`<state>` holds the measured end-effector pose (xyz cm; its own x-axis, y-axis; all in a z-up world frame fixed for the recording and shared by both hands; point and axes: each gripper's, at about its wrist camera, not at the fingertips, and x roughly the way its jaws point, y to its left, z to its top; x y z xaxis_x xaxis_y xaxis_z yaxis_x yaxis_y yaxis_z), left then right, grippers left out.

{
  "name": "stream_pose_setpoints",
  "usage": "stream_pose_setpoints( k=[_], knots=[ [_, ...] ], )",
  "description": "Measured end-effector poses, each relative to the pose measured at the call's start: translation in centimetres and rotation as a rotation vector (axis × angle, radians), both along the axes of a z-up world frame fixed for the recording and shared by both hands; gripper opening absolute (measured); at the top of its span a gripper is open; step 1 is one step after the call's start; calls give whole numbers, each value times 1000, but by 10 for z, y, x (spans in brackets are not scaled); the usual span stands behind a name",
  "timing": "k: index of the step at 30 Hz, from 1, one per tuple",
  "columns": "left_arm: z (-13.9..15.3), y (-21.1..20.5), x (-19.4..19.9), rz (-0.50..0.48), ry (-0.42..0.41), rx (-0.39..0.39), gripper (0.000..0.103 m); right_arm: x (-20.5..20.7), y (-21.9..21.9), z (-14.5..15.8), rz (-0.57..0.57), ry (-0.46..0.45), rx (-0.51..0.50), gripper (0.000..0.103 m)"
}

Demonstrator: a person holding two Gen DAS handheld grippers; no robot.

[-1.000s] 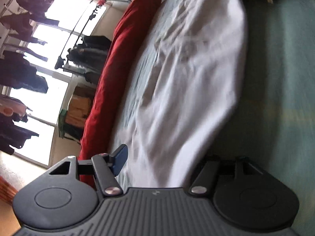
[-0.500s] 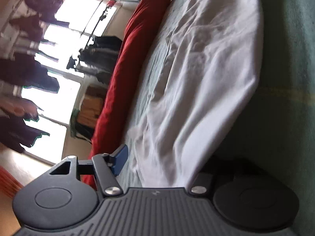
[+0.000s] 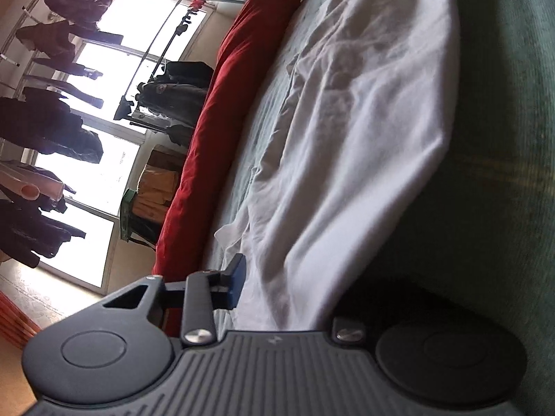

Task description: Fold clothes

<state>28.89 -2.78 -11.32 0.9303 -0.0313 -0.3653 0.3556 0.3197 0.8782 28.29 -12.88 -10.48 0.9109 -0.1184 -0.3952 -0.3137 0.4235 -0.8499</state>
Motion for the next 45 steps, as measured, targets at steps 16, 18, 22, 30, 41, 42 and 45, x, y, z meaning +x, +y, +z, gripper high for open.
stream_pose_setpoints(
  k=[16,18,22,30,41,42,45],
  knots=[
    [24,5,-7,-18,6,-53,7,20,1,10,-1,158,40,14],
    [31,6,-11,-27,7,-56,7,21,-1,20,-2,165,60,13],
    [40,10,-31,-54,16,-41,7,1,-3,41,10,208,115,13],
    [56,27,-110,-96,103,-43,7,-71,1,64,41,311,140,10],
    [47,37,-185,-78,172,-46,13,-156,18,59,42,408,154,13],
    [44,37,-189,-67,188,-40,15,-155,19,56,33,416,160,16],
    [44,42,-203,-51,243,-32,18,-171,16,51,3,455,192,34]
  ],
)
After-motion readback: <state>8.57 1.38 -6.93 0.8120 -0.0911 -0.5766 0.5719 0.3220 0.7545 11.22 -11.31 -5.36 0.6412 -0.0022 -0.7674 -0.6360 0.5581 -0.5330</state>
